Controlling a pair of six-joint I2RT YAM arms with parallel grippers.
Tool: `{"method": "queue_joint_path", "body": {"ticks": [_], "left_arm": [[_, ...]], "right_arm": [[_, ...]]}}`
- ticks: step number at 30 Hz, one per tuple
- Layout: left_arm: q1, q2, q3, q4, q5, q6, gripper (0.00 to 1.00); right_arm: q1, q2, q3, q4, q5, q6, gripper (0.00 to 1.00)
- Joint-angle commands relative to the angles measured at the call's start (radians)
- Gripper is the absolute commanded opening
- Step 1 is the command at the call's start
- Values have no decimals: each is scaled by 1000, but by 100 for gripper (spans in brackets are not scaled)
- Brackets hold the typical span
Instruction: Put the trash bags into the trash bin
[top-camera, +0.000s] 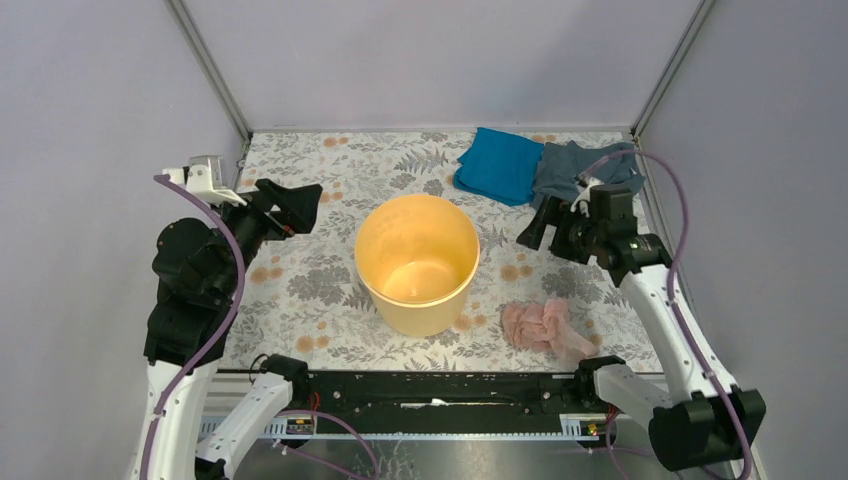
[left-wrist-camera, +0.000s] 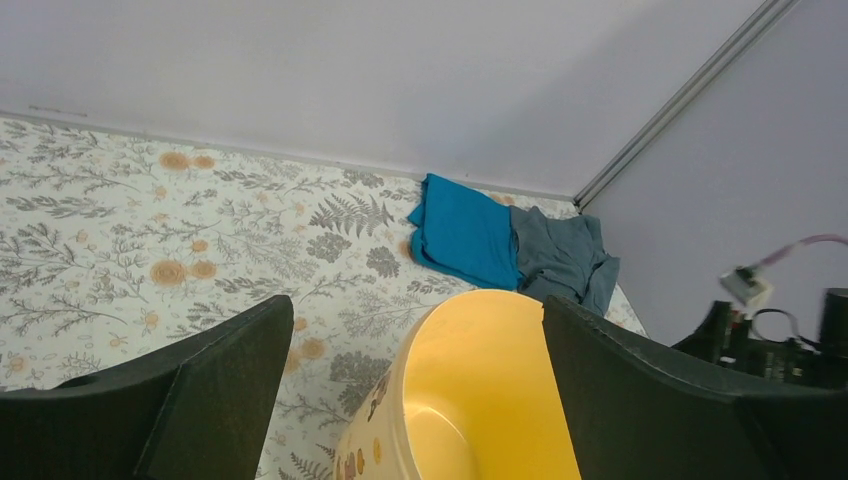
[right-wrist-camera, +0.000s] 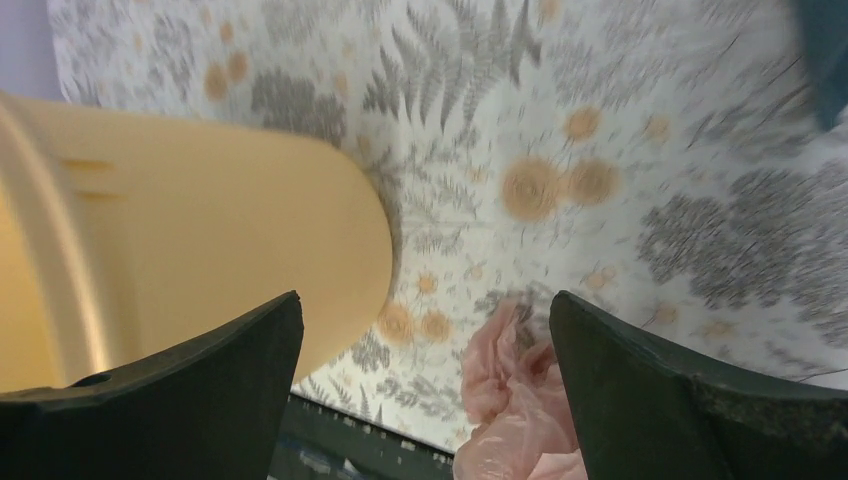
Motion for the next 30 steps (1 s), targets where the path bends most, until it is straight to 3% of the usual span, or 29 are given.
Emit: {"method": "queue_joint_path", "body": {"ticks": [1,15,23,27,30], "left_arm": [[5,-4,-4,27,24,15,99],[5,-14,0,5,16,35,99],[4,1,14,6,36,32,99],[4,9,37,5,62,33,99],[4,32,84,7,58,76,99]], "right_arm": [[49,76,-58,39,-159,41,100],[293,252,-139,262,-138,168,100],[496,409,-124,454,-140,306,100],[610,542,-51,606,-150,400,100],[695,678,91,643,-165,412,100]]}}
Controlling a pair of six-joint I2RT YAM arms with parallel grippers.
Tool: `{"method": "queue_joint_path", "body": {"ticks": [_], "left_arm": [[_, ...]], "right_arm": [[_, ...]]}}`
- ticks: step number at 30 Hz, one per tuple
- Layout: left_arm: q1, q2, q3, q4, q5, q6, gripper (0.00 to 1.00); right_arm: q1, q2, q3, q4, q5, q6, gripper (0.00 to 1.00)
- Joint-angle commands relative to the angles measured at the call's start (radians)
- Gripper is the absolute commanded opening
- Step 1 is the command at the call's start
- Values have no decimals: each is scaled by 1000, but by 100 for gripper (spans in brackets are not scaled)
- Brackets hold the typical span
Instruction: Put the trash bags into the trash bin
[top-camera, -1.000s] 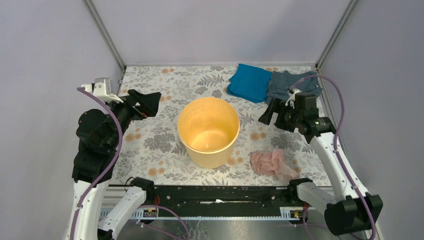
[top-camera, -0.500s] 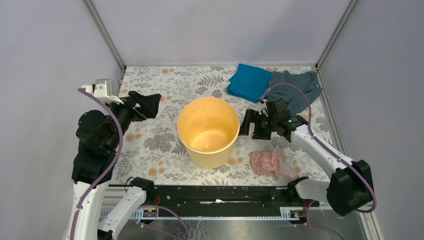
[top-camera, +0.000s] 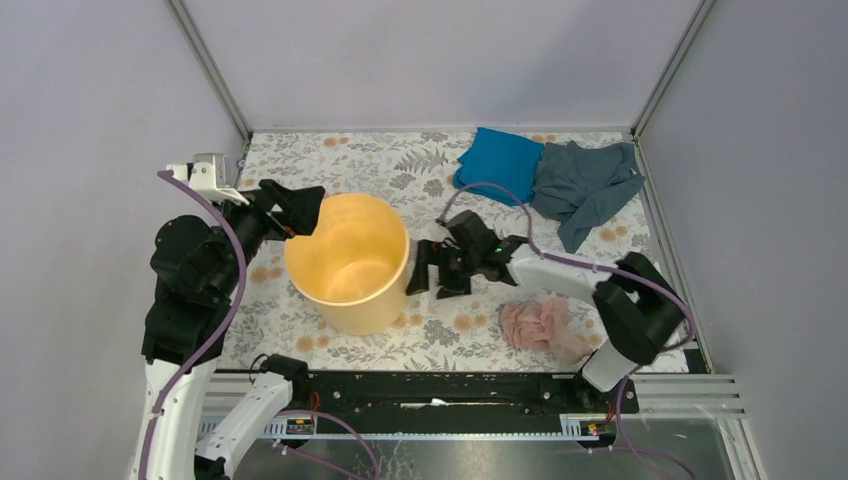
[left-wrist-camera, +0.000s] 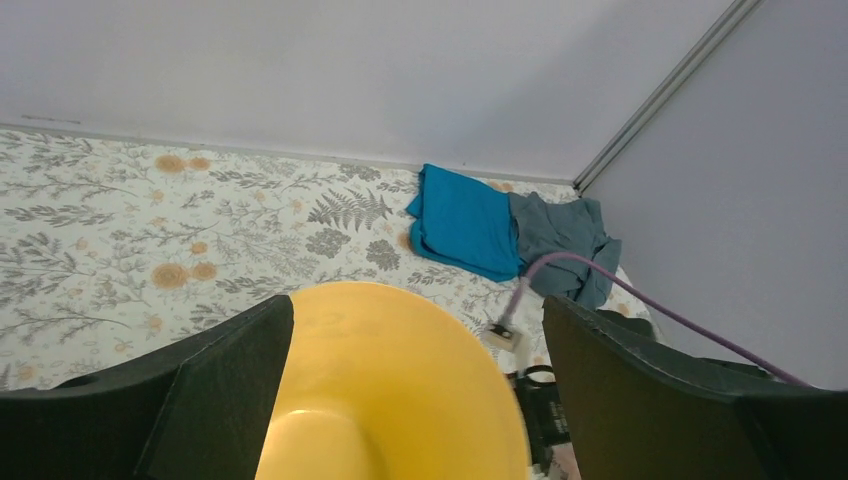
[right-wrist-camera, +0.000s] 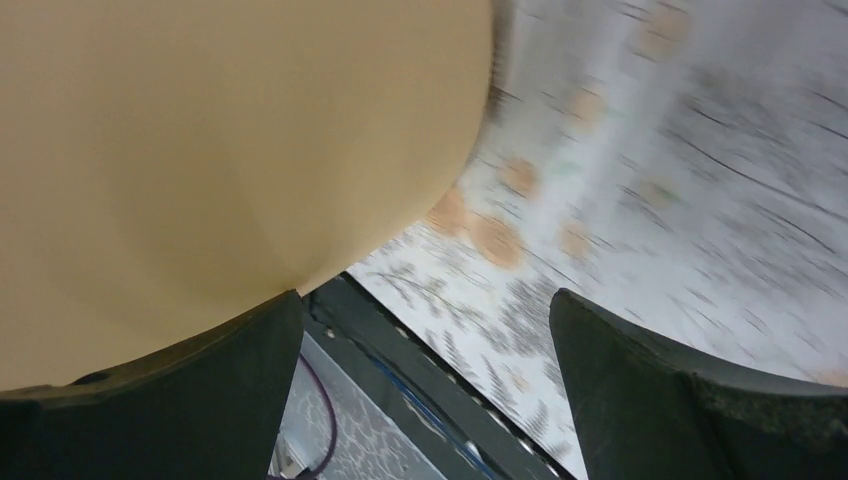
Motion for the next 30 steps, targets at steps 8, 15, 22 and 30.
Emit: {"method": "queue_joint_path", "body": {"ticks": [8,15,22,30], "left_arm": [[4,62,112,29,43,31,99],[5,72,26,103,79,60,99],[5,127,-9,192,203,40,99],[6,168,-40,226,374,17,99]], "right_arm": [[146,160,282,3,-88,-145,100],[146,-266,203,-444,437,-347,100],[146,-460,293,-1068,880,-103,100],[145,-649,115,-1169,862,225,100]]}}
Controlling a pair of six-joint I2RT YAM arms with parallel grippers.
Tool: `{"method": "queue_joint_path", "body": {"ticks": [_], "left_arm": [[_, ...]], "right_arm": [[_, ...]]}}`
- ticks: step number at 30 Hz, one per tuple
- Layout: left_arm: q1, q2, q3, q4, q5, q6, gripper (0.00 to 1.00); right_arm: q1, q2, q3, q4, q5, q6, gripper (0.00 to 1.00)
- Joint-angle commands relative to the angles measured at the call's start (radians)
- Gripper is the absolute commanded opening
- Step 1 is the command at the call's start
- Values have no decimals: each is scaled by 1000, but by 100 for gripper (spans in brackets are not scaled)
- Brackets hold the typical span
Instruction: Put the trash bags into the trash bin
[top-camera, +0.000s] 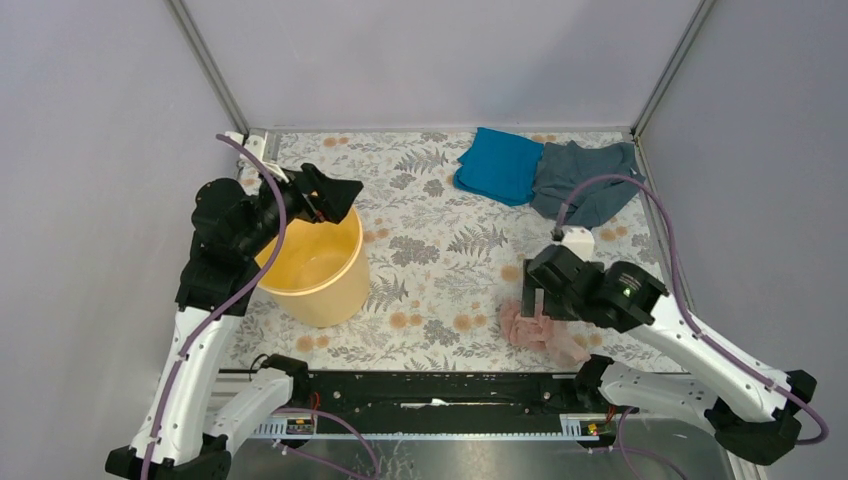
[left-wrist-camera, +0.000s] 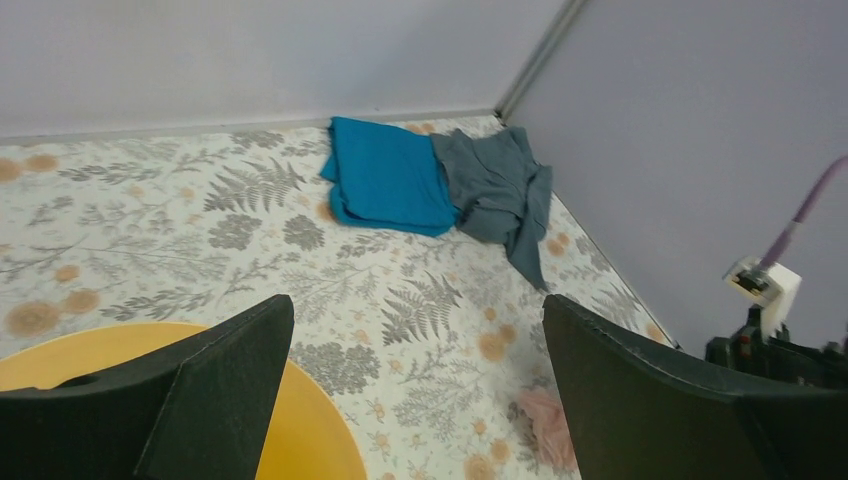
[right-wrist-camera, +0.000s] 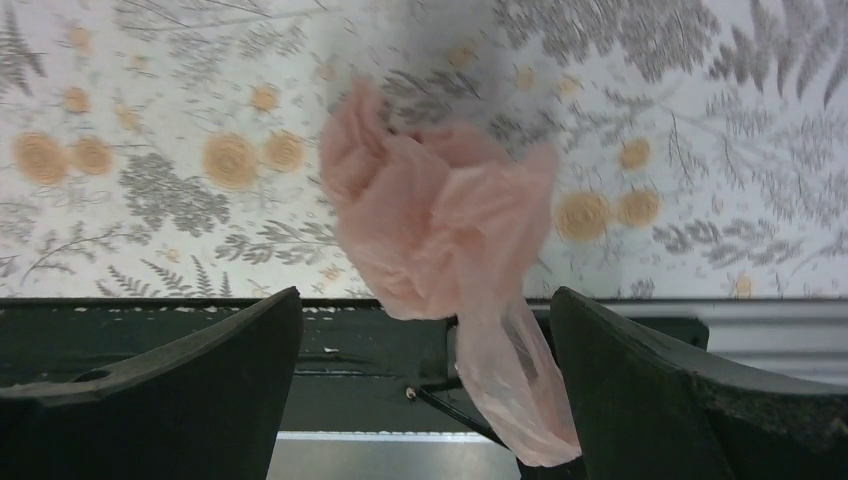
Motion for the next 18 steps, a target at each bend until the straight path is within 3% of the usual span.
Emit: {"method": "queue_joint_path", "body": {"ticks": [1,4,7,11,12,13,14,15,16,18], "left_arm": [[4,17,23,16,152,10,99],[4,10,37,-69,163,32,99],[5,-26,24,-105,190,9,99],[4,-35,105,-221,264,57,99],[4,-31,140,-268,271,72,99],[4,-28,172,-306,274,83,99],[4,-31,195,-342,274,84,99],[4,-37,206,-352,273,76,99],[4,-52,205,-357,273,58,99],[4,-75,183,-335,272,16,99]], "right_arm": [[-1,-44,-102,-52,24,213,100],[-1,-29,-183,84,1,251,100],[-1,-7,-238,162,71,354,100],[-1,-54,-396,462,88,326,97],[-2,-60,-431,529,97,308,92],[-2,-60,-464,594,103,293,81],[-1,-57,-484,650,109,256,65],[-1,-56,-499,703,113,228,42],[-1,-57,-518,775,117,168,33],[-1,-69,-577,1005,83,-52,30]]}}
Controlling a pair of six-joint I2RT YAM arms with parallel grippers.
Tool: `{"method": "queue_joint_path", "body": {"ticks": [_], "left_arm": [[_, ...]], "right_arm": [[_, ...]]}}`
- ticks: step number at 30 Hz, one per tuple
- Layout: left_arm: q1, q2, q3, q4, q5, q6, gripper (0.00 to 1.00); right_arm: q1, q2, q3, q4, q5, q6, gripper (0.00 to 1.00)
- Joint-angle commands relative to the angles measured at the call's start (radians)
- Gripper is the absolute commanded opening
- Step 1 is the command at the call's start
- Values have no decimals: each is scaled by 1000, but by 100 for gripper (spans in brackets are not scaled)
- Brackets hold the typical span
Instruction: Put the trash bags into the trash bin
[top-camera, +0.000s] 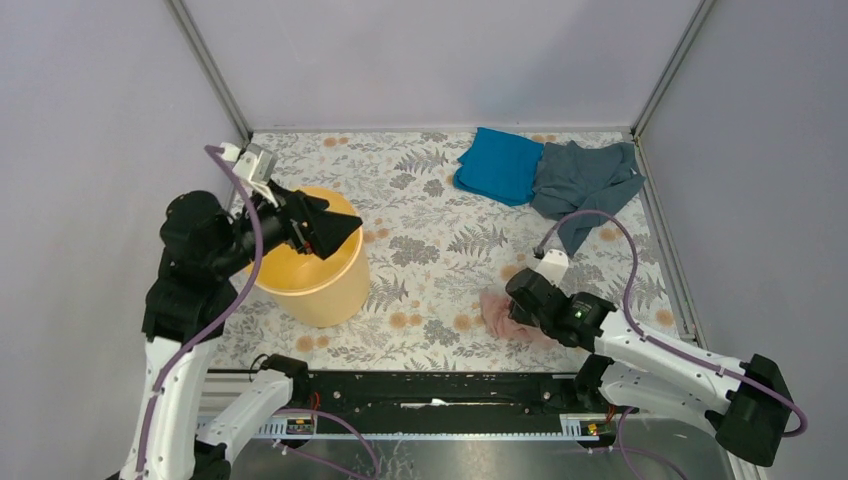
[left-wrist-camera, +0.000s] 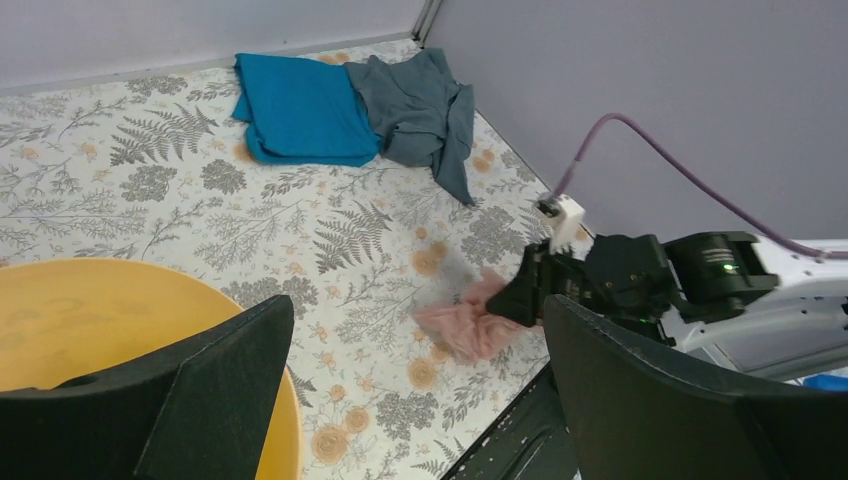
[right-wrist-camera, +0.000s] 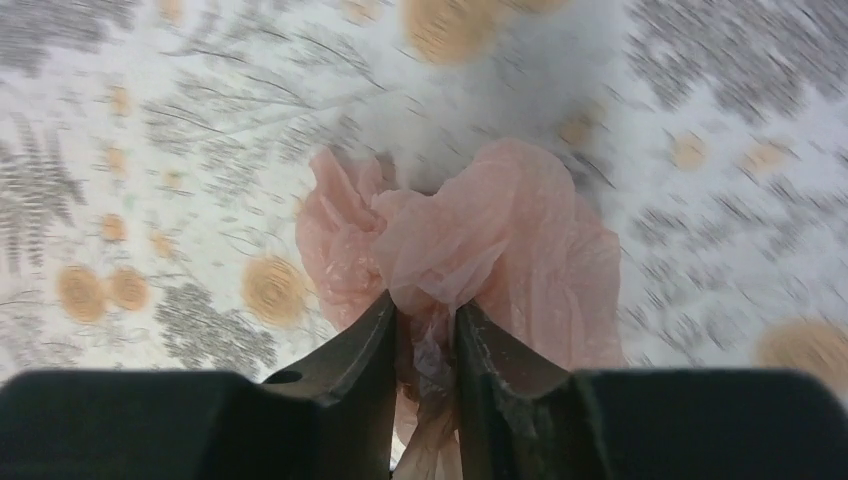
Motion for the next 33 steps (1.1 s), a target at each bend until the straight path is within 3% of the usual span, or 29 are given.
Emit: {"method": "queue_joint_path", "body": {"ticks": [1,4,6,9,11,13,14,18,23,27,29,33], "left_arm": [[2,-43,19,-33,44,-43,99],[0,-20,4,-11,87,-97,99],[0,-16,-30,40,119,-142,99],[0,-25,-77,112,123,-194,99],[0,-28,-112,158,125,-224,99],[-3,-25,-162,226,139,-265,99],[-16,-15,-186,260,147,-285,99],[-168,43,-212,302,17,-271,99],[-439,158,-181,300,-256,-198,99],[-554,230,-171,298,-386,-163,99],[-581,252,-161,286,-416,-157,99],[-612,246,-170,279,-445,-164,99]], "right_arm": [[-2,-27,-84,592,-10,-373,30],[-3,-22,-98,859,-277,-672,28],[-3,6,-37,860,-461,-779,26],[-4,42,57,768,-534,-855,28],[-5,47,43,743,-476,-871,43],[-8,73,36,695,-369,-840,75],[-9,94,51,630,-292,-790,84],[-8,93,94,343,-128,-543,96],[-9,-2,26,259,-126,-356,98],[-26,-19,9,290,-66,-414,94],[-109,0,0,346,-165,-466,94],[-418,19,-63,493,-576,-429,87]]}}
